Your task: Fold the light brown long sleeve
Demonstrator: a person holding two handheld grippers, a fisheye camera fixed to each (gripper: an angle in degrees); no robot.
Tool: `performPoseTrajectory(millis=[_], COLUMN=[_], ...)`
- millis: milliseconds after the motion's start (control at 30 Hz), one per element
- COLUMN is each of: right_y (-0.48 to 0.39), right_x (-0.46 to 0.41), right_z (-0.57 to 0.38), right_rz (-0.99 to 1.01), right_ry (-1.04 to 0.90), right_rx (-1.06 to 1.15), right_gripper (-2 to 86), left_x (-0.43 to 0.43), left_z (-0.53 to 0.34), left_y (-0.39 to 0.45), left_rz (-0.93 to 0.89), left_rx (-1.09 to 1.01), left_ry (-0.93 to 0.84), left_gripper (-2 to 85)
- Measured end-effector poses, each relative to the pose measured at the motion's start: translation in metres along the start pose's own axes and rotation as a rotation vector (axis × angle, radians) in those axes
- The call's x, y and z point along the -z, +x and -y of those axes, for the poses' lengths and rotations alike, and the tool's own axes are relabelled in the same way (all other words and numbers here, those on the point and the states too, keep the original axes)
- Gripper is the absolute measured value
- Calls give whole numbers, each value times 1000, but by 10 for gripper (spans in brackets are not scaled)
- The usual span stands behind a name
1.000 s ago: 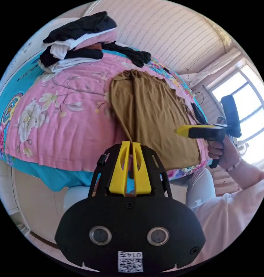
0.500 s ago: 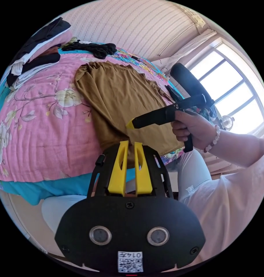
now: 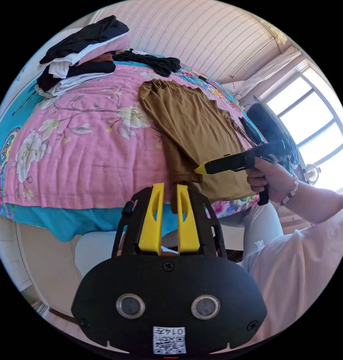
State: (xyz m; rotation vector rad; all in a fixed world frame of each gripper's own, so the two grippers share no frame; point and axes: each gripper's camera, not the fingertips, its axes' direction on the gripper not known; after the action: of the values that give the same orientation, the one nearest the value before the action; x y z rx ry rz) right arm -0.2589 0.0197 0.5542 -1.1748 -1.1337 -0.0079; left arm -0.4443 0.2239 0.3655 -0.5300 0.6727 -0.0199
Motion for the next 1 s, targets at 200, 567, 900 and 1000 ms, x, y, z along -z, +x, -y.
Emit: performPoseTrajectory(millis=[200, 567, 900, 1000], right_y=[7, -18, -73, -102], right_x=[28, 41, 23, 14], right_z=[-1, 17, 81, 105], right_rz=[305, 385, 333, 333], right_ry=[130, 204, 87, 105], right_rx=[-44, 23, 170, 221], right_gripper=[2, 1, 1, 1], left_x=[-1, 34, 90, 120], left_z=[8, 2, -5, 5], left_y=[19, 27, -18, -49], left_rz=[-42, -45, 102, 141], left_rx=[-94, -70, 54, 104], left_ry=[13, 166, 259, 322], left_gripper=[87, -1, -10, -10])
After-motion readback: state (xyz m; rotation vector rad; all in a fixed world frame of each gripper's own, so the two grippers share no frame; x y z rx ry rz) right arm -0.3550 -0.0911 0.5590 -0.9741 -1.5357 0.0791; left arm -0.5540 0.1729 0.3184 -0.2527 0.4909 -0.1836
